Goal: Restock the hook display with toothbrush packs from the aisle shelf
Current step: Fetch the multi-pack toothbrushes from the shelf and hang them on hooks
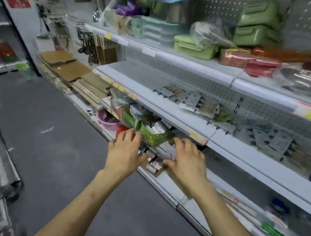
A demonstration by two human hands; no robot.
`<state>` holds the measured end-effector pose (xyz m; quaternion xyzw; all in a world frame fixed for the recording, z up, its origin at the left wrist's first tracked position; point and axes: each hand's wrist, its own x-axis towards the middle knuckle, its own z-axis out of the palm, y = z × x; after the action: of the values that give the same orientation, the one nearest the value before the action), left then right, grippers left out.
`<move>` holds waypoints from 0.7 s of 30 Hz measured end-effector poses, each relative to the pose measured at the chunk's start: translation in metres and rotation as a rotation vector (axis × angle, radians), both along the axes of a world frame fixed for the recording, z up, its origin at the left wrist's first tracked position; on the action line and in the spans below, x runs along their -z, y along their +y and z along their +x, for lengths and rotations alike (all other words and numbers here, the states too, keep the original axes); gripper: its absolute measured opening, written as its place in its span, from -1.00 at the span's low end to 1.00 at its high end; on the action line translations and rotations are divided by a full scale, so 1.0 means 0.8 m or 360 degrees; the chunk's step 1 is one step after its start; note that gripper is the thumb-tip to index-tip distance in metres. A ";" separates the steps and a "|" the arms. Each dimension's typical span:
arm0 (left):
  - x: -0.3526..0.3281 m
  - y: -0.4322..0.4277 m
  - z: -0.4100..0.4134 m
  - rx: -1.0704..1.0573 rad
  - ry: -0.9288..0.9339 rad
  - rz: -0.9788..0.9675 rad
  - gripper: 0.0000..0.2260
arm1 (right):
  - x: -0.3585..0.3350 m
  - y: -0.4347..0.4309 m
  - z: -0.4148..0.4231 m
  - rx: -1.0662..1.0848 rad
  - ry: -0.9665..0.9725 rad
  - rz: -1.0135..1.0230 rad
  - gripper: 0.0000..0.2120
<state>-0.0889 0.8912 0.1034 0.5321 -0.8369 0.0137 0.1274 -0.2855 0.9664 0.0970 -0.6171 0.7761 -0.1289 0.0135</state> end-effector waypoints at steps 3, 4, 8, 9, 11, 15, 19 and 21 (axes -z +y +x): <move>0.010 -0.074 -0.025 0.0079 0.0105 -0.0012 -0.38 | 0.012 -0.065 -0.028 0.0066 -0.0046 0.0024 -0.26; 0.013 -0.097 -0.033 0.0123 0.0145 -0.0005 -0.41 | 0.015 -0.087 -0.037 0.0105 -0.0070 0.0036 -0.28; 0.021 -0.187 -0.063 0.0275 0.0200 -0.0015 -0.45 | 0.022 -0.163 -0.070 0.0183 -0.0140 0.0010 -0.33; 0.022 -0.210 -0.072 0.0272 0.0214 0.0013 -0.45 | 0.024 -0.180 -0.080 0.0227 -0.0174 -0.0009 -0.33; 0.030 -0.248 -0.090 0.0303 0.0212 0.0078 -0.46 | 0.029 -0.203 -0.097 0.0343 -0.0268 -0.0012 -0.32; 0.045 -0.313 -0.129 0.0454 0.0172 0.0109 -0.44 | 0.052 -0.245 -0.128 0.0548 -0.0663 -0.0079 -0.40; 0.065 -0.391 -0.168 0.0619 0.0162 0.0148 -0.43 | 0.074 -0.305 -0.160 0.0784 -0.0961 -0.0317 -0.47; 0.076 -0.430 -0.184 0.0671 0.0156 0.0170 -0.43 | 0.089 -0.337 -0.168 0.0923 -0.1080 -0.0409 -0.48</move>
<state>-0.2361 0.5470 0.0425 0.3514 -0.9220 -0.0833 0.1397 -0.4197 0.6968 0.0258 -0.2941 0.8461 -0.4172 0.1536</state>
